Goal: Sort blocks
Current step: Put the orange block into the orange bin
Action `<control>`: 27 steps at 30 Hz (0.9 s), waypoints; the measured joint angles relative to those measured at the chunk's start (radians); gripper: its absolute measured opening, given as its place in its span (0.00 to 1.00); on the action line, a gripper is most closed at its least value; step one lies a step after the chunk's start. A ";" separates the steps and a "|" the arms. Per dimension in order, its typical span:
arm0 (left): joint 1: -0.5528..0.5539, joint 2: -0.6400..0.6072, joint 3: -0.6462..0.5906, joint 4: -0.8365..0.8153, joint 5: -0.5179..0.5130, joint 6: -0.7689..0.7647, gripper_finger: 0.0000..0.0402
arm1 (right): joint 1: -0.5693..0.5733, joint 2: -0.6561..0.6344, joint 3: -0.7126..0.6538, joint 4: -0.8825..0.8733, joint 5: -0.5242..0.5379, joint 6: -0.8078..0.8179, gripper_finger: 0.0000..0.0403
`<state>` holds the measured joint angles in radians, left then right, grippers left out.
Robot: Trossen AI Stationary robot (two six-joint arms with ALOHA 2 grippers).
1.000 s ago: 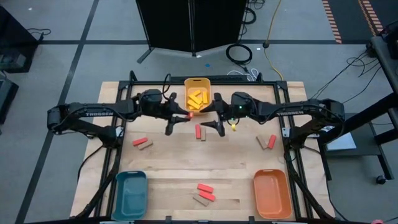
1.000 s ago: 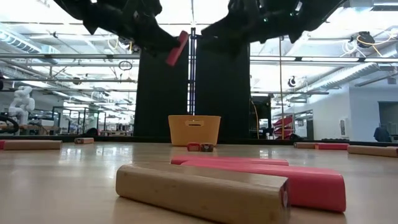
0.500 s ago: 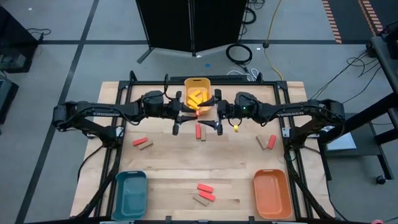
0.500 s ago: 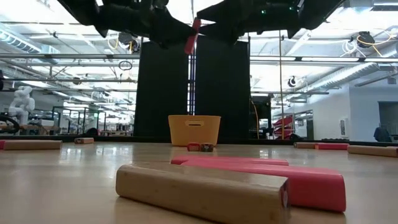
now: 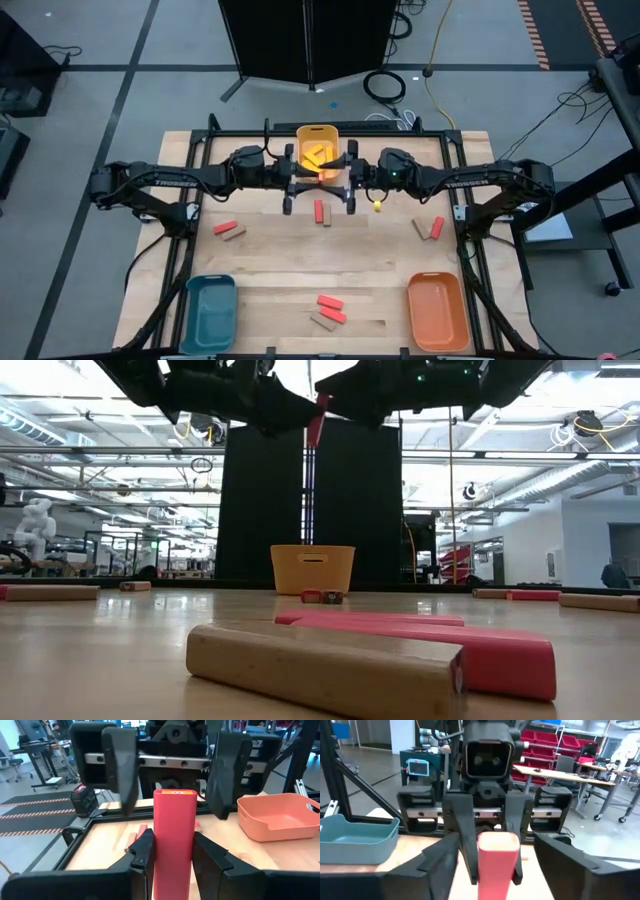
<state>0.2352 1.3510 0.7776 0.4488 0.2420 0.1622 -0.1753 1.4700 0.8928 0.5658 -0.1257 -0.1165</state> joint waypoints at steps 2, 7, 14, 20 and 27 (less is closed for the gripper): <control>0.000 0.000 0.000 0.003 -0.008 0.000 0.23 | 0.000 0.000 0.000 0.003 -0.005 0.004 0.50; -0.001 0.000 0.000 0.019 -0.012 -0.001 0.23 | 0.000 0.000 0.000 0.012 -0.007 0.024 0.29; 0.000 0.000 0.000 0.037 -0.015 0.000 0.23 | 0.000 -0.002 0.000 0.013 -0.004 0.019 0.14; -0.002 -0.001 0.000 -0.004 -0.014 0.052 0.30 | -0.003 -0.004 0.000 0.004 -0.011 0.022 0.14; -0.002 -0.081 0.001 -0.161 -0.034 0.057 0.48 | -0.004 -0.065 0.000 -0.050 -0.014 0.038 0.14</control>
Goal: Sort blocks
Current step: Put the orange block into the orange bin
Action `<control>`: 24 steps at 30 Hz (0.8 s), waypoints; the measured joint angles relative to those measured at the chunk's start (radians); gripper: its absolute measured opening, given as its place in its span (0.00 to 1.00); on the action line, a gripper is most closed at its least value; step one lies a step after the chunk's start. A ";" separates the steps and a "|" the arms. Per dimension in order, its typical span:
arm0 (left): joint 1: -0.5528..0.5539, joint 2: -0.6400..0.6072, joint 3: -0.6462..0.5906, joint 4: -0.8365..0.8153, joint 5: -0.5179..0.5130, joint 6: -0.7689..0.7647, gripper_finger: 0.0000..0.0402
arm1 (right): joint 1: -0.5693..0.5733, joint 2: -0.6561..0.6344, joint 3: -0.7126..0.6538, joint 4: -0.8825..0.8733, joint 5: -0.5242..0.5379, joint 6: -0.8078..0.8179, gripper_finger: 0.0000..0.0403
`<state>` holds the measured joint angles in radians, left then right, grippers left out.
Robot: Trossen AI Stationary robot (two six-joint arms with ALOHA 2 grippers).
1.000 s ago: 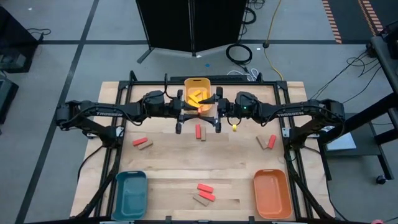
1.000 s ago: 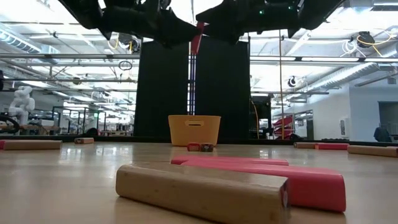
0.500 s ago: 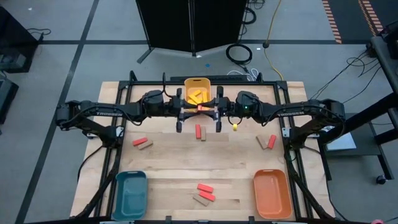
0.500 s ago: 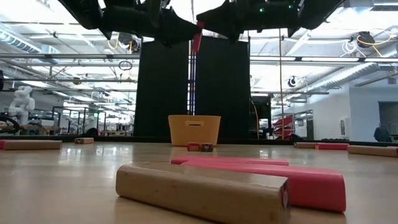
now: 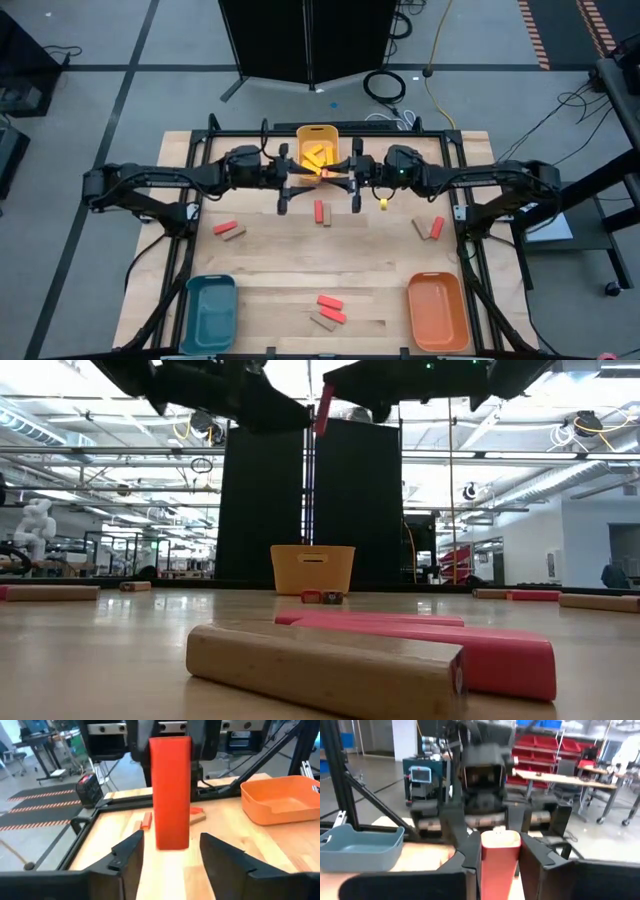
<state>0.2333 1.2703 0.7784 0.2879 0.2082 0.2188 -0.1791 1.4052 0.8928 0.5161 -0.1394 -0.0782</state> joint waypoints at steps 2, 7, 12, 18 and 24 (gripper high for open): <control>0.000 -0.035 0.000 -0.072 -0.005 -0.001 0.51 | 0.000 -0.025 0.000 -0.050 0.000 0.025 0.14; 0.000 -0.133 0.000 -0.267 -0.008 -0.032 0.51 | 0.000 -0.120 0.030 -0.331 0.003 0.091 0.14; 0.000 -0.184 0.000 -0.382 -0.015 -0.053 0.51 | 0.041 -0.168 0.115 -0.617 0.014 0.161 0.14; -0.020 -0.230 0.000 -0.487 -0.067 -0.055 0.52 | 0.153 -0.159 0.255 -0.935 0.088 0.274 0.14; -0.089 -0.277 0.000 -0.579 -0.183 -0.055 0.52 | 0.297 -0.148 0.295 -1.165 0.086 0.545 0.14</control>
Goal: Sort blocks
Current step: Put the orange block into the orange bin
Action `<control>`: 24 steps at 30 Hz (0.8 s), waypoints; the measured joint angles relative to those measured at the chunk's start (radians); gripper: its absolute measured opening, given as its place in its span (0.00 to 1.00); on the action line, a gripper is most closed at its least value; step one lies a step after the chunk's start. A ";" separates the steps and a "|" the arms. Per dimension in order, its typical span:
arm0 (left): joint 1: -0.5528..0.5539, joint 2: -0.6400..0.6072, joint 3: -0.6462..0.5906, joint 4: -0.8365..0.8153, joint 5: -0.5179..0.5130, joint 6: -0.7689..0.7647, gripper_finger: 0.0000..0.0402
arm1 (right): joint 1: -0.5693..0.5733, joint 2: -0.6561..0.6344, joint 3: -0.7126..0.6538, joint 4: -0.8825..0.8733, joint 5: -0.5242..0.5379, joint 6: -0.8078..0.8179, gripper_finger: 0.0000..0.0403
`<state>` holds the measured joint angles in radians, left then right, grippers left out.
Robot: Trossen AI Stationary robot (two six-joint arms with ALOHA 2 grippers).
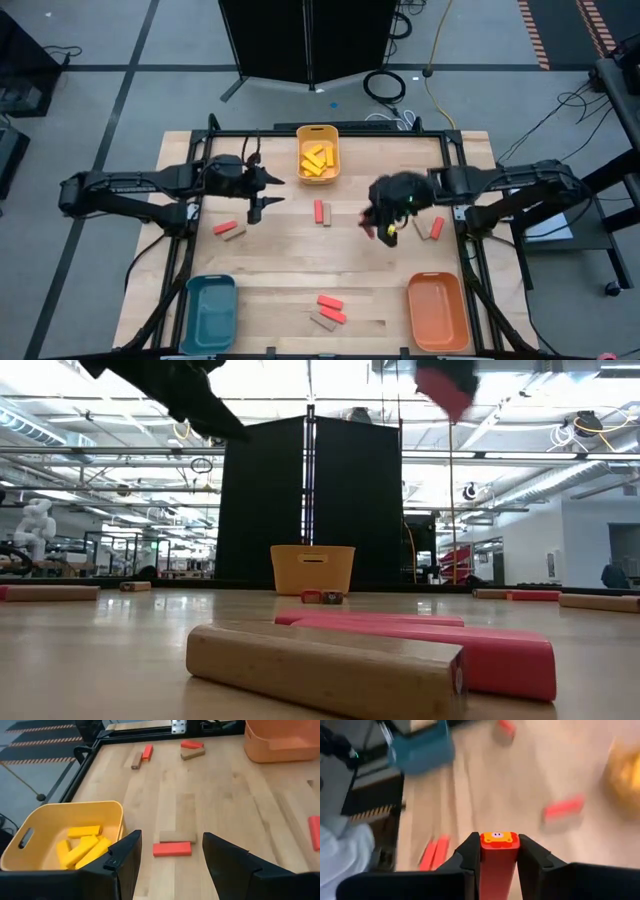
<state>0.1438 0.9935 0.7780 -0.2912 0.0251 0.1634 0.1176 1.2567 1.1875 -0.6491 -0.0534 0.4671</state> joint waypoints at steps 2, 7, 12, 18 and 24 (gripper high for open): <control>-0.018 -0.013 0.000 -0.014 -0.030 0.002 0.52 | 0.058 0.017 -0.001 -0.057 -0.002 0.110 0.14; -0.027 -0.025 0.000 -0.024 -0.073 0.007 0.52 | 0.204 0.080 -0.001 -0.146 -0.108 0.387 0.14; -0.026 -0.025 0.000 -0.038 -0.085 0.007 0.52 | 0.354 0.172 -0.001 -0.220 -0.218 0.626 0.14; -0.026 -0.025 0.000 -0.022 -0.086 0.017 0.52 | 0.479 0.292 -0.001 -0.229 -0.237 0.731 0.14; -0.026 -0.026 0.000 -0.037 -0.086 -0.001 0.52 | 0.544 0.373 -0.001 -0.228 -0.240 0.820 0.14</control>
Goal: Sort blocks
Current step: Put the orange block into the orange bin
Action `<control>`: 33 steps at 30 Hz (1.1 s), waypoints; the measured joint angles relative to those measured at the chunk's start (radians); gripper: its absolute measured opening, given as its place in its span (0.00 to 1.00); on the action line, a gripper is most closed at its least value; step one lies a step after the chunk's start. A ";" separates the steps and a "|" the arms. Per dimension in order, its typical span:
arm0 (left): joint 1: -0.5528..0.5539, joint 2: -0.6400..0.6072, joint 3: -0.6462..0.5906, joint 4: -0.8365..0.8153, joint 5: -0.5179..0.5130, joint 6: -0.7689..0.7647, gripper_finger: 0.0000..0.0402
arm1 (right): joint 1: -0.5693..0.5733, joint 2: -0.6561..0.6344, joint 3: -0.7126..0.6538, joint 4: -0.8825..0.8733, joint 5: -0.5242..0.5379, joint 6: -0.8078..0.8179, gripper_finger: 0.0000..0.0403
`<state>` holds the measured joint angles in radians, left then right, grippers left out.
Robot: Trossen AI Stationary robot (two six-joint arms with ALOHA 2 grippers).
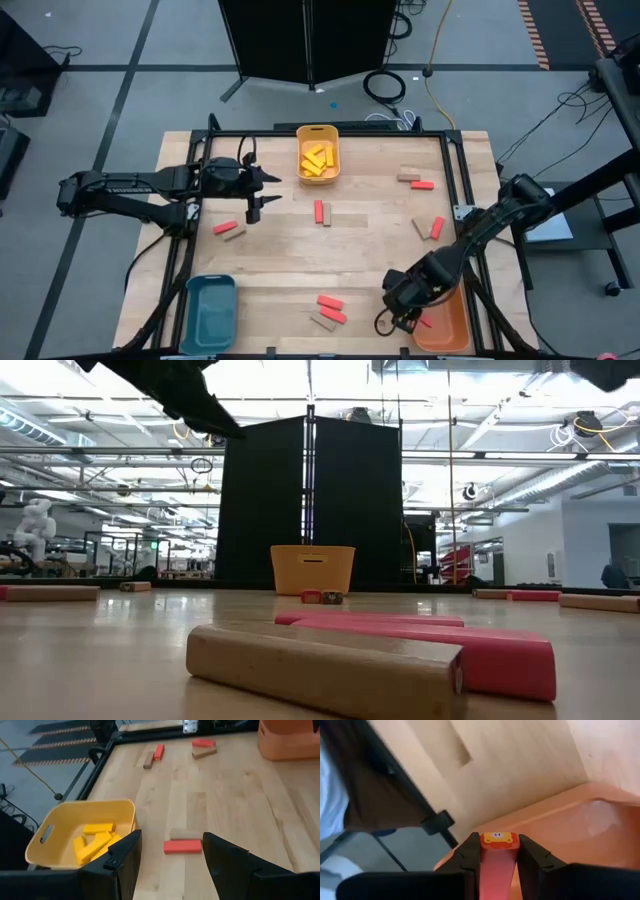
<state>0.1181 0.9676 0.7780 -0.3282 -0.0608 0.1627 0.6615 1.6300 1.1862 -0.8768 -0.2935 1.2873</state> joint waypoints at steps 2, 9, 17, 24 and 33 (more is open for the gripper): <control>0.000 -0.002 0.015 -0.095 0.000 -0.001 0.52 | 0.017 0.013 0.000 0.000 0.000 0.041 0.14; 0.000 -0.005 0.097 -0.292 -0.016 -0.053 0.52 | 0.060 0.013 0.000 -0.014 0.006 0.174 0.14; 0.000 -0.005 0.098 -0.293 -0.007 -0.052 0.52 | 0.097 0.018 -0.051 -0.016 -0.003 0.353 0.14; -0.001 -0.005 0.098 -0.295 0.007 -0.053 0.52 | 0.110 0.018 -0.073 -0.028 0.006 0.484 0.30; -0.001 0.003 0.098 -0.286 0.005 -0.081 0.52 | 0.111 0.017 -0.059 -0.032 -0.023 0.431 0.64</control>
<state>0.1173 0.9710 0.8761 -0.6137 -0.0558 0.0815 0.7727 1.6466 1.1267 -0.9084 -0.3166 1.7185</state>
